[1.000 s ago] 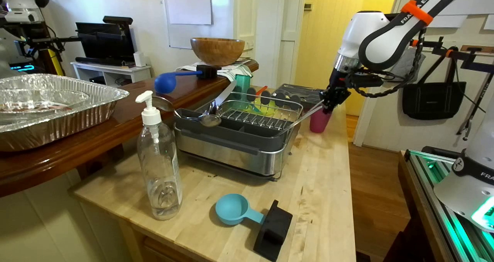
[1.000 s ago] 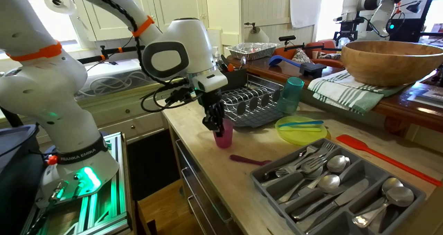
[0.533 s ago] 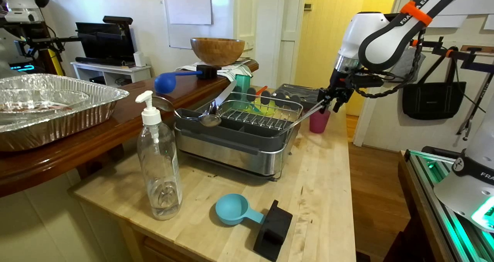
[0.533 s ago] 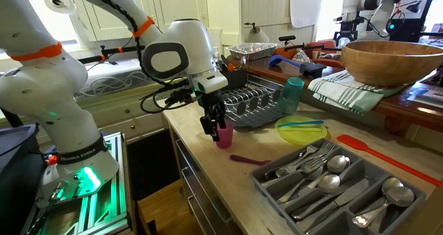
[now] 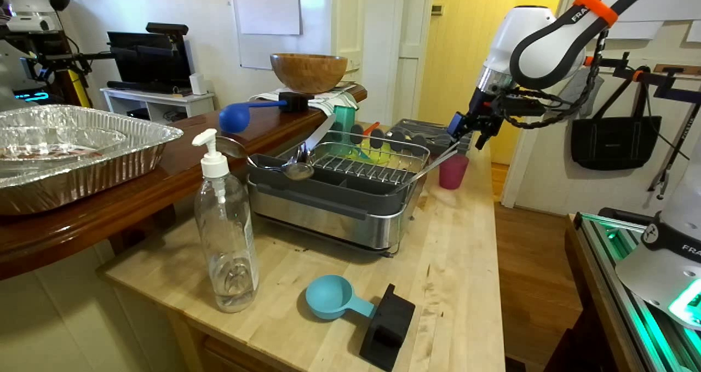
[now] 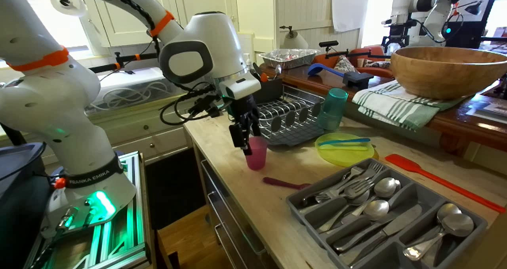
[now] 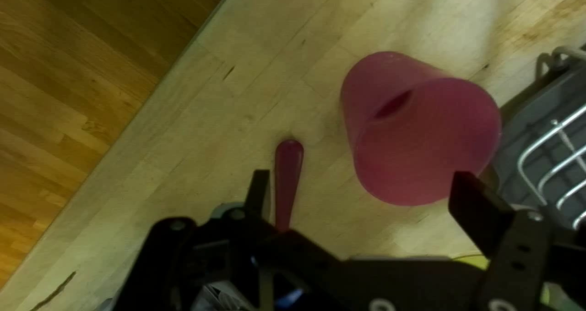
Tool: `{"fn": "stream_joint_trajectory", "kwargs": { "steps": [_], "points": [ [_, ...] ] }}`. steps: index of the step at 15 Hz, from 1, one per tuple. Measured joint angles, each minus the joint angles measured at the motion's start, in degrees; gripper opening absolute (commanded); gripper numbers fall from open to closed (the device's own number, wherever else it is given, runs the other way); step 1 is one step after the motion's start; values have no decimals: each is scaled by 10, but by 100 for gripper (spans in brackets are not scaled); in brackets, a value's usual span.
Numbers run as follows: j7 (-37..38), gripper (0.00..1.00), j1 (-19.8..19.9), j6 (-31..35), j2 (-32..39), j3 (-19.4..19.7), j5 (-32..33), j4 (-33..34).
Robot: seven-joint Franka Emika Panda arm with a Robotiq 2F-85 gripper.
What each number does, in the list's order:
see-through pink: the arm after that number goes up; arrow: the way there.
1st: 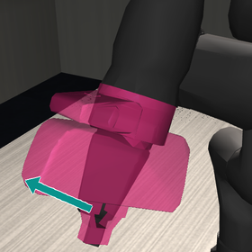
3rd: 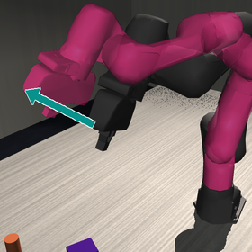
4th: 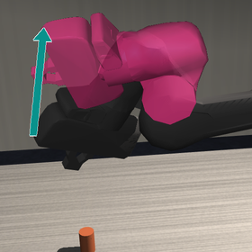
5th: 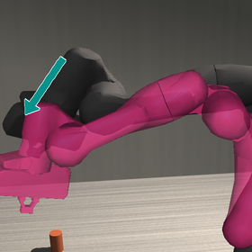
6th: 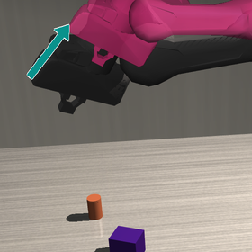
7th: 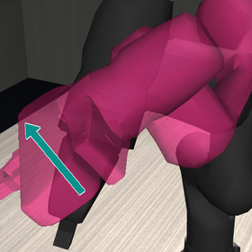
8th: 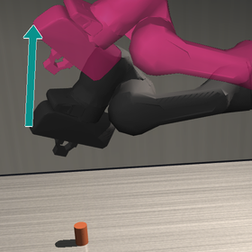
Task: Remove the purple cup from the dying rack and put it on the table
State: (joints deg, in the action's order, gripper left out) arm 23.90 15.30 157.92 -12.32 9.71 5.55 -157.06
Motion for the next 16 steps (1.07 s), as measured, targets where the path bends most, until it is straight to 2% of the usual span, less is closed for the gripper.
{"fn": "stream_joint_trajectory", "kwargs": {
  "steps": [3, 7, 13, 16],
  "points": [
    [-36, 100, -4, -33, -25, 0, -20, 1],
    [-122, 100, -19, -129, -71, 2, -55, 18],
    [-245, 100, -26, -245, -121, 2, -54, 60],
    [-286, 100, -29, -275, -133, 2, -54, 72]
  ]
}}
